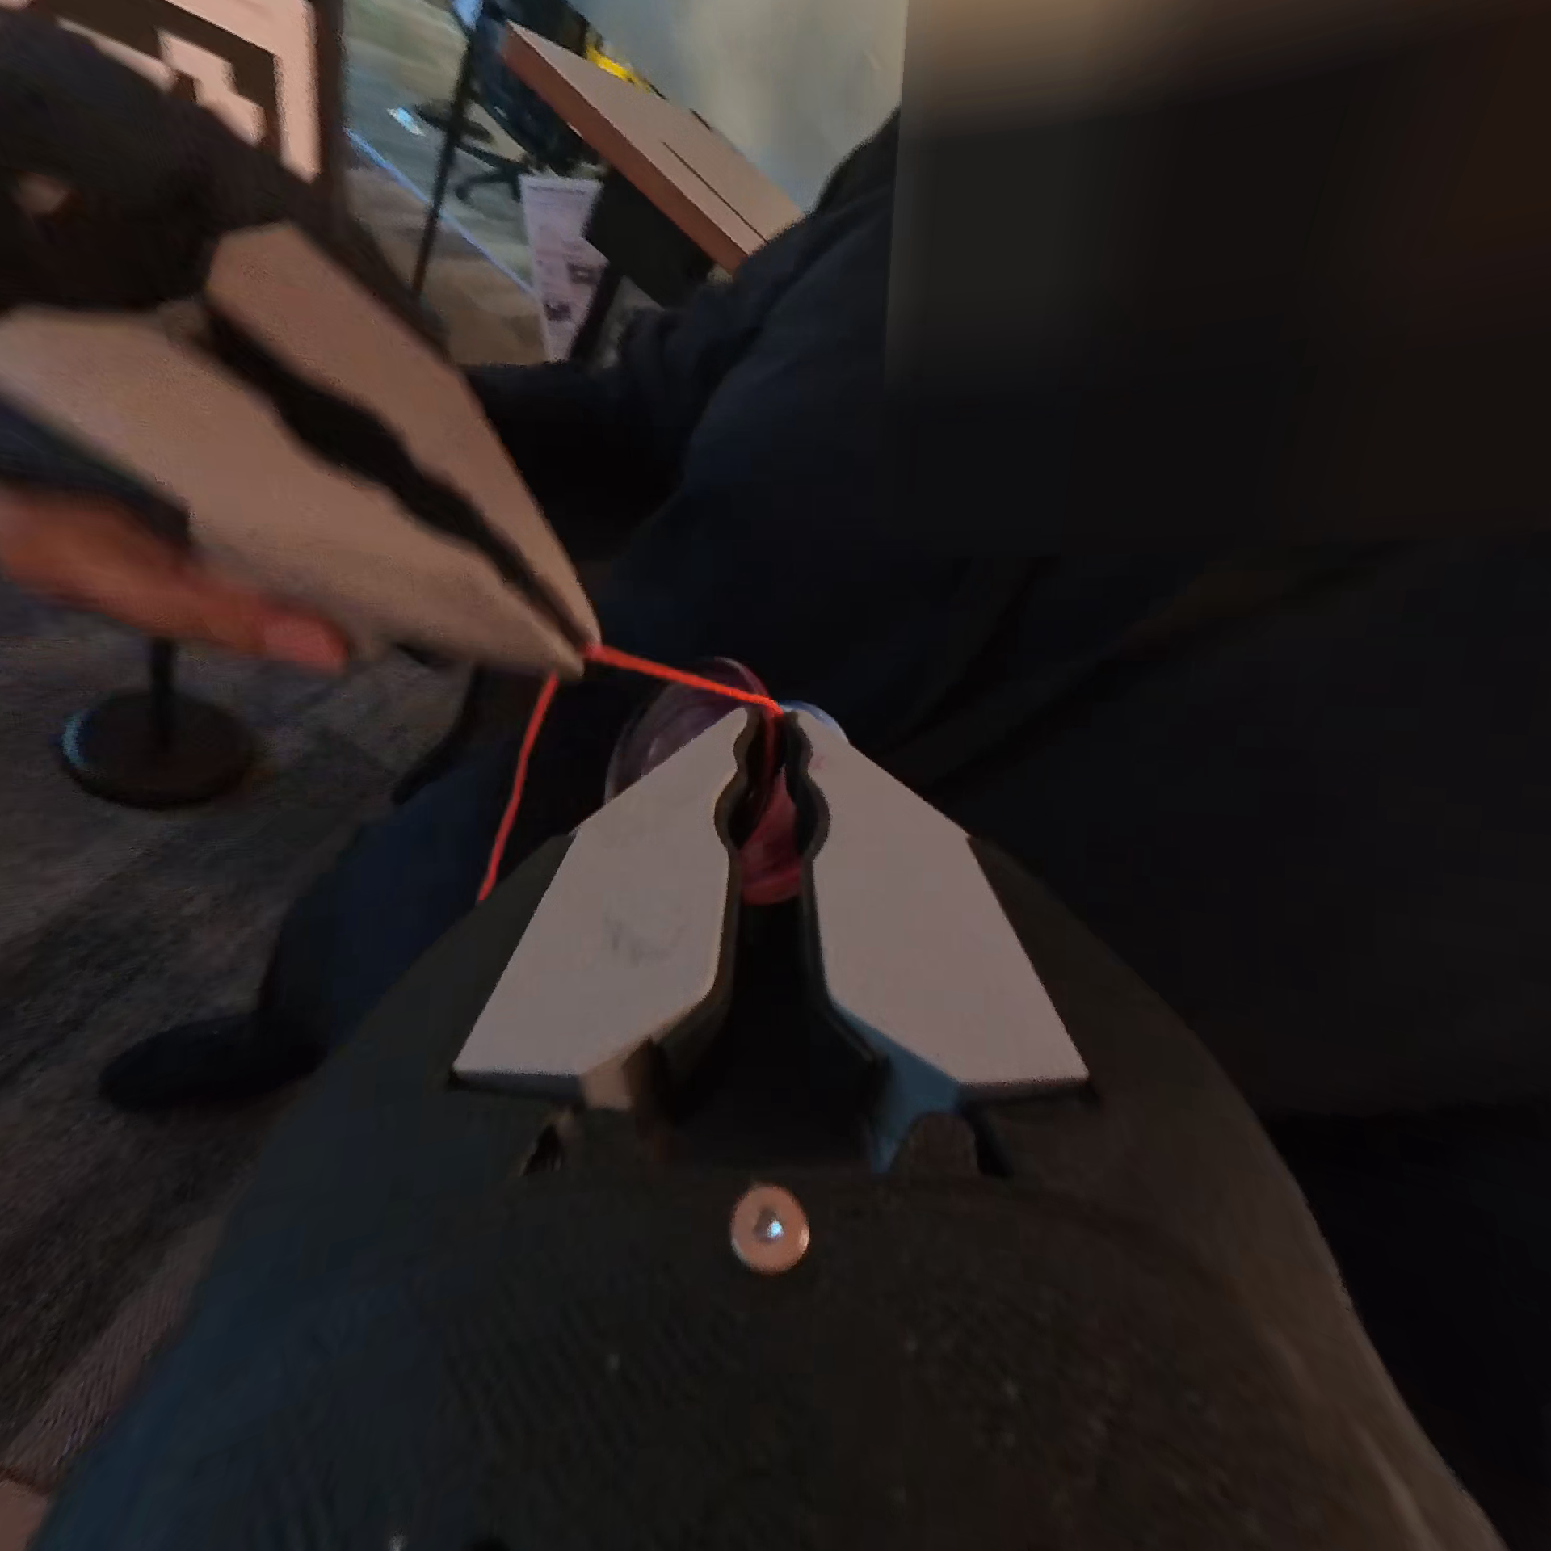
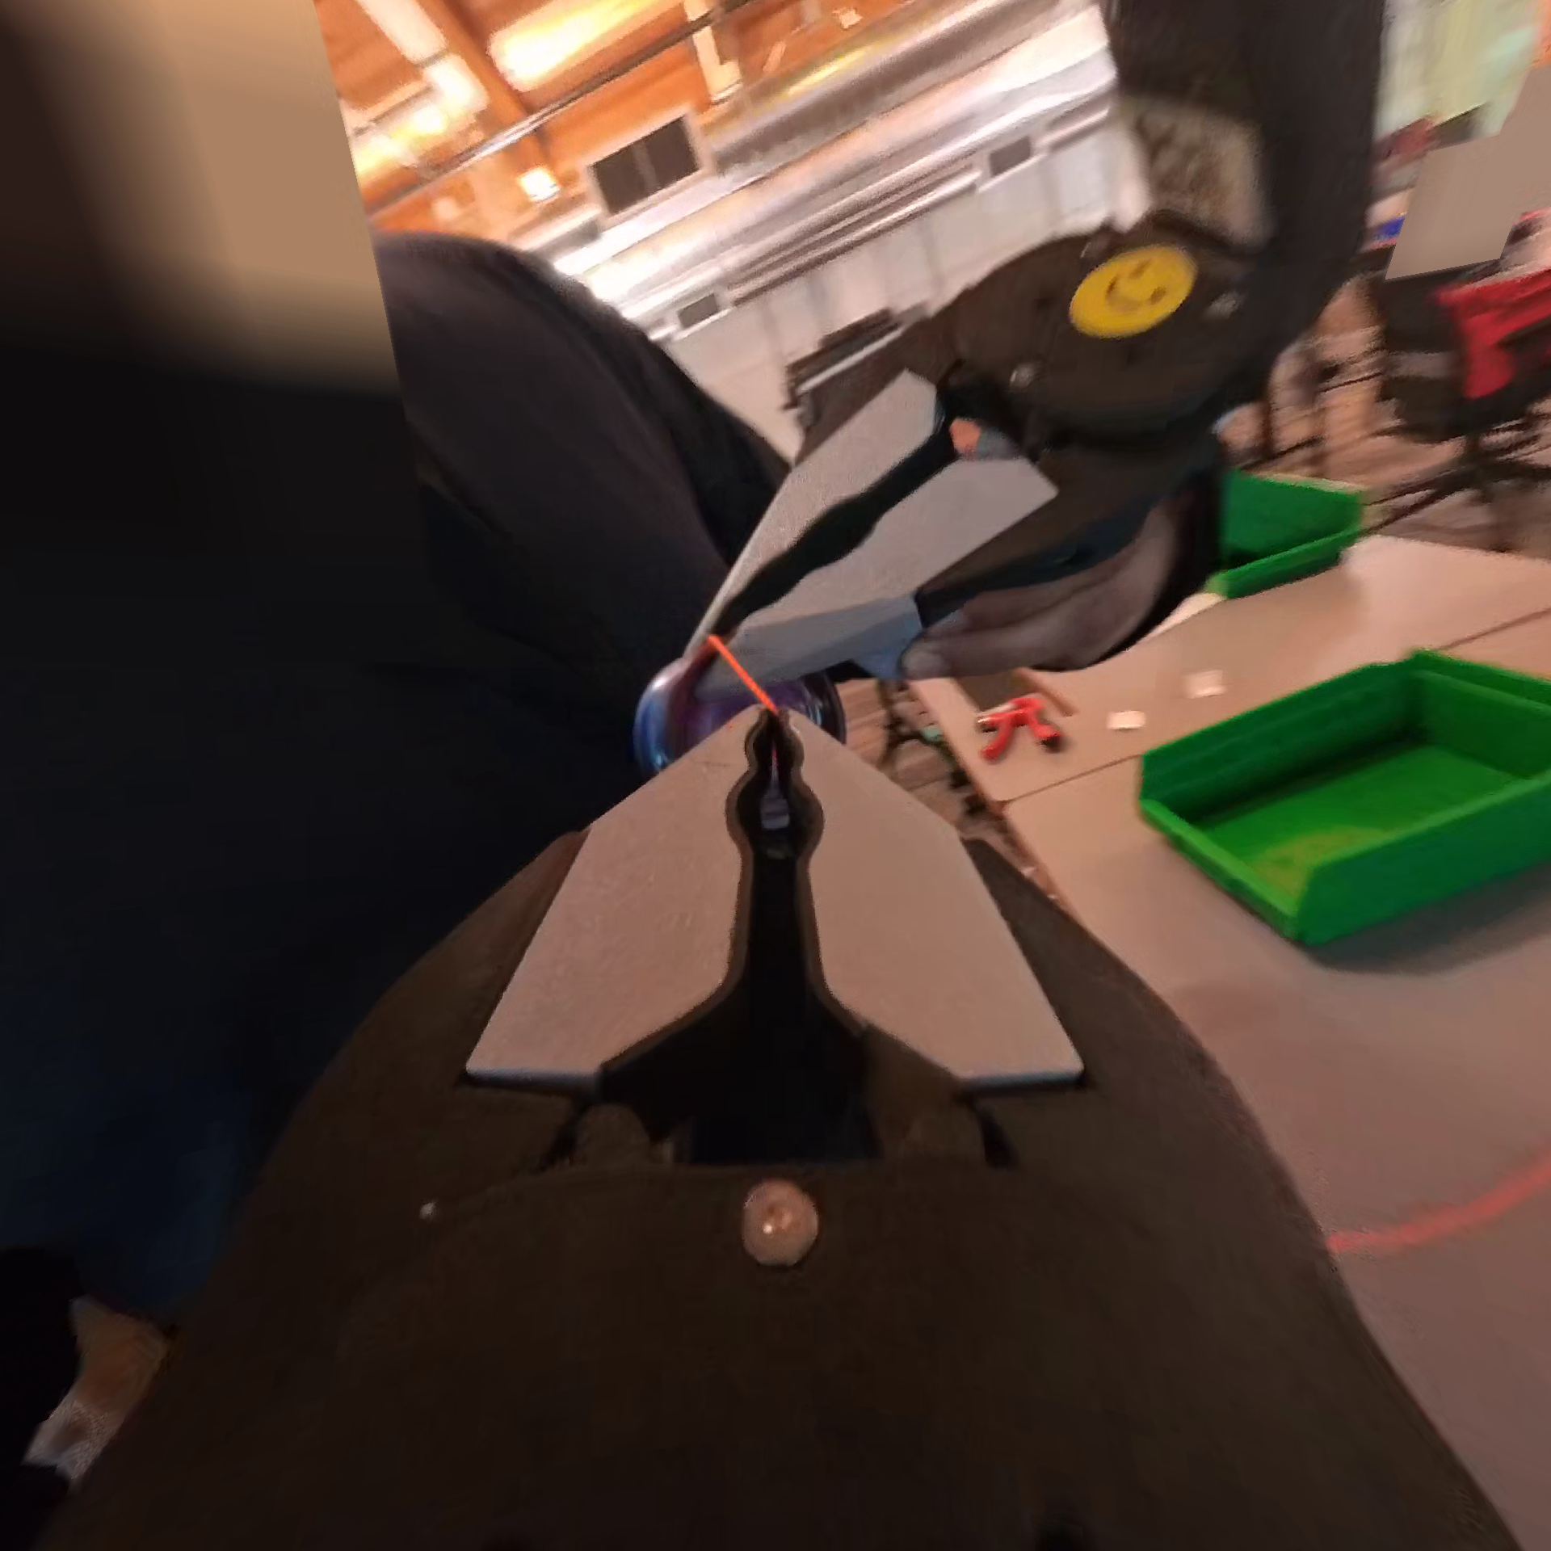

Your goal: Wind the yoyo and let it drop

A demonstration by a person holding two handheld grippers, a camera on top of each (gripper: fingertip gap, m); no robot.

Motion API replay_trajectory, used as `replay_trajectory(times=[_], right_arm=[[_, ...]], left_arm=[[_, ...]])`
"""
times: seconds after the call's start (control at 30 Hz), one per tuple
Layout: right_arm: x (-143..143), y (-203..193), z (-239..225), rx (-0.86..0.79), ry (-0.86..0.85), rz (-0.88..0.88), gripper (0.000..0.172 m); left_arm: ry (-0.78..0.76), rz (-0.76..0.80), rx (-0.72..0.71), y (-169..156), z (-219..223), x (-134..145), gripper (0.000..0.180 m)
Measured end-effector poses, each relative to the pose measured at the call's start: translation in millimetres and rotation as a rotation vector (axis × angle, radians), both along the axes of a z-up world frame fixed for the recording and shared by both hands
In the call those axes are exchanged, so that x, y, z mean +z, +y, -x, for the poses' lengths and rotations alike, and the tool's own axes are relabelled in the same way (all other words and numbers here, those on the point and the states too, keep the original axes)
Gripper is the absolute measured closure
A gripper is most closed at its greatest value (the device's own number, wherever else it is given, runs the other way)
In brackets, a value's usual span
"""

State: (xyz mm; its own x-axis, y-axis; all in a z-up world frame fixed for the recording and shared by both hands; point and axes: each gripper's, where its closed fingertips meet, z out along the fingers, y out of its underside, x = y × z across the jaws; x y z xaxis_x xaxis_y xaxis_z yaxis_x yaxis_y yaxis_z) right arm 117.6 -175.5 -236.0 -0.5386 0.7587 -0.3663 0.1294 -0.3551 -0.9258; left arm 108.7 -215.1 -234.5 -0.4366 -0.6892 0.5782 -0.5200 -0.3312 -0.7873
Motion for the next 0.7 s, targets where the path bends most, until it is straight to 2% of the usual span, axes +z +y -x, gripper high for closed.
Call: replay_trajectory(times=[0.1,0.23,0.47,0.6,0.7], right_arm=[[8.5,12.8,-19.2,-0.151,-0.033,-0.100,0.172],[11.6,17.7,-30.8,-0.269,-0.123,-0.190,0.172],[6.9,24.8,-40.7,-0.377,-0.211,-0.258,0.172],[-1.0,39.9,-47.0,-0.464,-0.228,-0.260,0.172],[-3.8,55.0,-43.5,-0.571,-0.155,-0.247,0.172]], left_arm=[[0.020,-0.020,0.138,23.6,-3.5,-7.7,0.178],[-0.049,0.039,0.172,33.1,-2.7,-4.2,0.178],[-0.115,0.089,0.220,46.9,-6.3,-5.6,0.178],[-0.273,0.123,0.261,54.3,-8.0,13.2,0.178],[-0.419,0.144,0.329,63.6,-12.4,30.1,0.178]])
